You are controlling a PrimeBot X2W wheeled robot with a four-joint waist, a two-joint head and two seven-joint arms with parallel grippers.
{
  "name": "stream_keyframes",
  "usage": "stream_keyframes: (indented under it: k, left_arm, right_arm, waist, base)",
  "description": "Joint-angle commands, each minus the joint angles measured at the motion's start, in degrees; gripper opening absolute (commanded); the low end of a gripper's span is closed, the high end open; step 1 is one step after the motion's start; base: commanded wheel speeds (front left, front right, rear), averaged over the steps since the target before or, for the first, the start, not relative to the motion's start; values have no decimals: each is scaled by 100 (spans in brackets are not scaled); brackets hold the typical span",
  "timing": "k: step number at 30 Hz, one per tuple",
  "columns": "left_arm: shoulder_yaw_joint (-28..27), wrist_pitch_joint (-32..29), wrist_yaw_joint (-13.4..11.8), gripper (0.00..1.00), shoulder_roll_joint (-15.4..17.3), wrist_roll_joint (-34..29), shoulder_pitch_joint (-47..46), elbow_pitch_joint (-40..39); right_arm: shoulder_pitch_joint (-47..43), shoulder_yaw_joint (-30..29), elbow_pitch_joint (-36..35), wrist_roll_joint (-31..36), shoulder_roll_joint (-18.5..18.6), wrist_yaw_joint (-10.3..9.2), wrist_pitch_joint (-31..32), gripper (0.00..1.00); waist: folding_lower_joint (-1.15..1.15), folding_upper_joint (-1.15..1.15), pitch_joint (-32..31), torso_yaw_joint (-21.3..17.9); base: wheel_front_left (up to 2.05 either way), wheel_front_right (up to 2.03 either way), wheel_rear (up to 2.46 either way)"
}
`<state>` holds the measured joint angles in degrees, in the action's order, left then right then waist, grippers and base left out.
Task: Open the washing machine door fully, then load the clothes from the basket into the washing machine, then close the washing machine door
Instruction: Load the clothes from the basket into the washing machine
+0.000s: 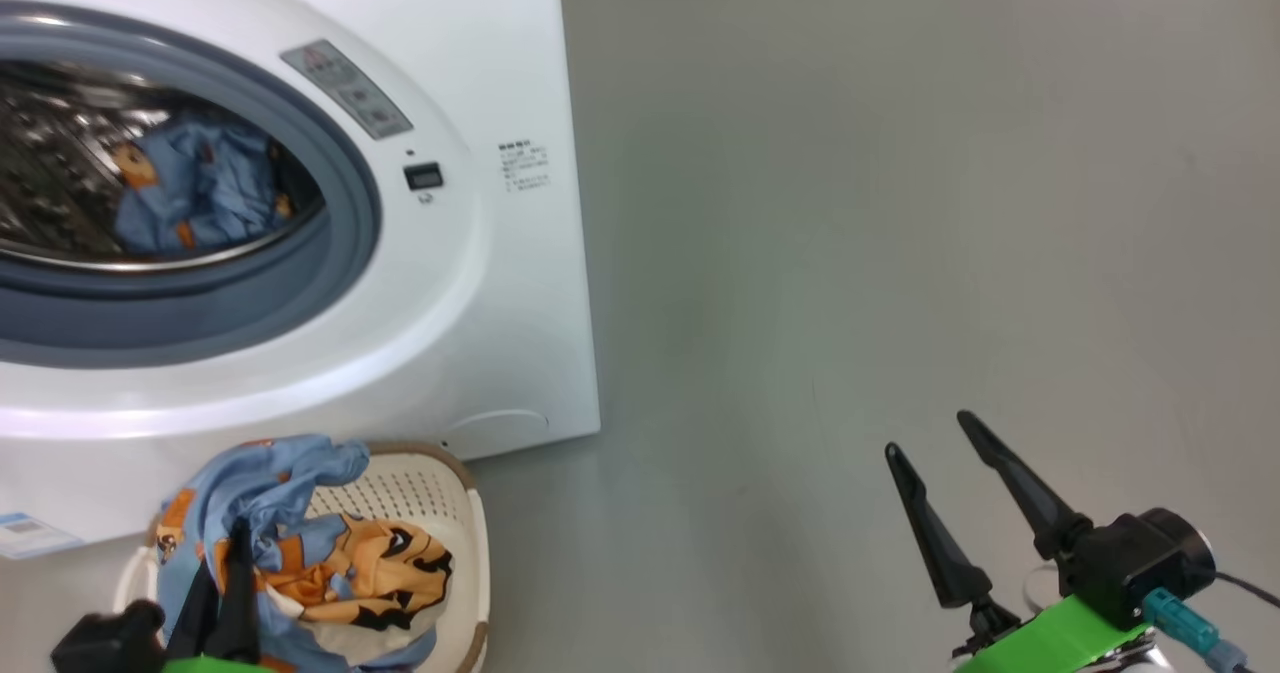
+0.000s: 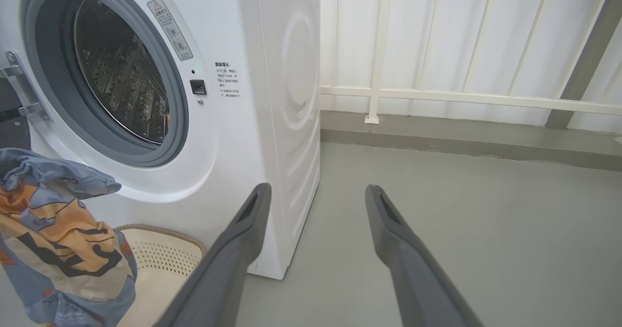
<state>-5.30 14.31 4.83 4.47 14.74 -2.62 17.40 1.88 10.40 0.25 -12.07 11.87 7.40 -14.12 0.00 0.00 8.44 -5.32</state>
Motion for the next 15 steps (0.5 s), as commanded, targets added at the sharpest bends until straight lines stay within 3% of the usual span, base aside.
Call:
stream_keyframes:
  k: [1,15]
  left_arm:
    - [-222,68,22,0,72,-54,20,-245]
    - [-411,69,139,0,-135,34,450,-967]
  right_arm:
    - [-42,111,-133,69,14,9,28,100]
    - [-181,61,-217,152,-168,9,98,100]
  waist:
    - [0,0,-247,78]
    - [0,0,-416,117]
  base:
    - [0,0,0]
    - [0,0,0]
